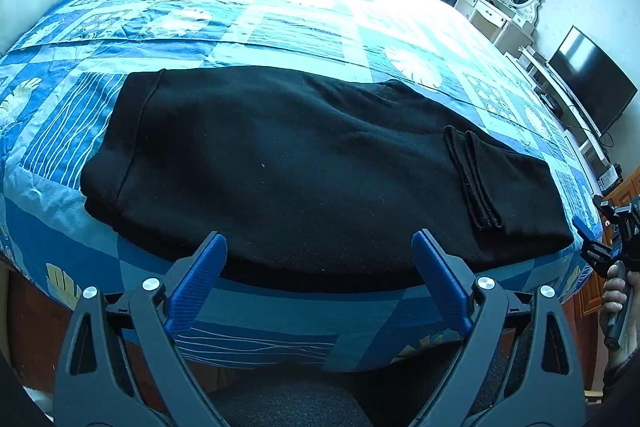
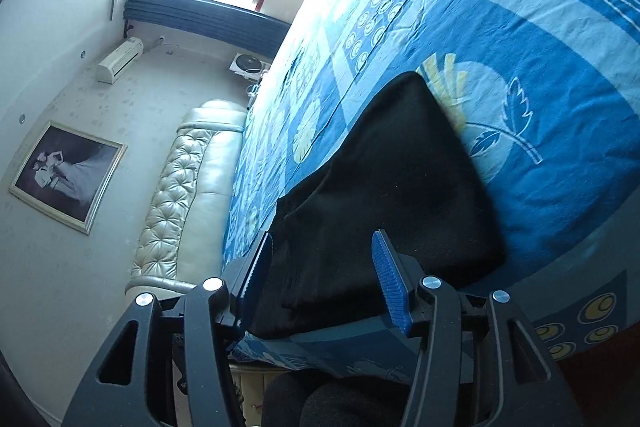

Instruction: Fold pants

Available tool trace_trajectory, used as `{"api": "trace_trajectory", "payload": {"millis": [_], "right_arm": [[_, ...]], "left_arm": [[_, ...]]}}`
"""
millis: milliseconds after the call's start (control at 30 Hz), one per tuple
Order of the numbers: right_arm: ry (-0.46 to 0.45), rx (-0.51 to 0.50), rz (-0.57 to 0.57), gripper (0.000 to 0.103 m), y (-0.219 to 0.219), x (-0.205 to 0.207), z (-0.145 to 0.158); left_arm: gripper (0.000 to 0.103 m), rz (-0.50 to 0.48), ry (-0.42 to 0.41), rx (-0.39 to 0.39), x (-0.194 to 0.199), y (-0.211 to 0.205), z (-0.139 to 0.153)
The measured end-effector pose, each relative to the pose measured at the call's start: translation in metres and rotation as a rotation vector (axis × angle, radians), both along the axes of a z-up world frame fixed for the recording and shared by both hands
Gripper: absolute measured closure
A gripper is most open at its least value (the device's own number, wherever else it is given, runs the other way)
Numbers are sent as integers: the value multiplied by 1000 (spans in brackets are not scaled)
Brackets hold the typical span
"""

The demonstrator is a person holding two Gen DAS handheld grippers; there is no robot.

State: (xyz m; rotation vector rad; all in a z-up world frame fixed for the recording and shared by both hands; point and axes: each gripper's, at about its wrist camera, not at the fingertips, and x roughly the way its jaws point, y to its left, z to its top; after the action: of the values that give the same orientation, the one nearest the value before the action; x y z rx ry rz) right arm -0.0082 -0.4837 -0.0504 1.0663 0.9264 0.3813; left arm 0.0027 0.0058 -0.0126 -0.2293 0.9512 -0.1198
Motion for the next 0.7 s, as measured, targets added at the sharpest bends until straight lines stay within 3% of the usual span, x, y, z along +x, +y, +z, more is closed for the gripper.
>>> {"api": "trace_trajectory", "payload": {"millis": [100,167,300,433,567,700], "right_arm": [[75,-9,14,51,6,4,-20],[101,42,3,51,3,2,-33],[118,138,-19,51,-5,1,-43],[107,82,7,51,-1,0,-40],[105,37,23,51,1,0,-36],[105,14,24,50,6,0,-33]], "left_arm": [[10,25,2,-37,2,19,5],[10,52,6,-77,4,37,8],[10,115,-1,-227,7,89,14],[10,149,-6,-382,14,144,13],[10,197,53,-404,31,183,-8],[10,174,135,-389,56,197,-30]]}}
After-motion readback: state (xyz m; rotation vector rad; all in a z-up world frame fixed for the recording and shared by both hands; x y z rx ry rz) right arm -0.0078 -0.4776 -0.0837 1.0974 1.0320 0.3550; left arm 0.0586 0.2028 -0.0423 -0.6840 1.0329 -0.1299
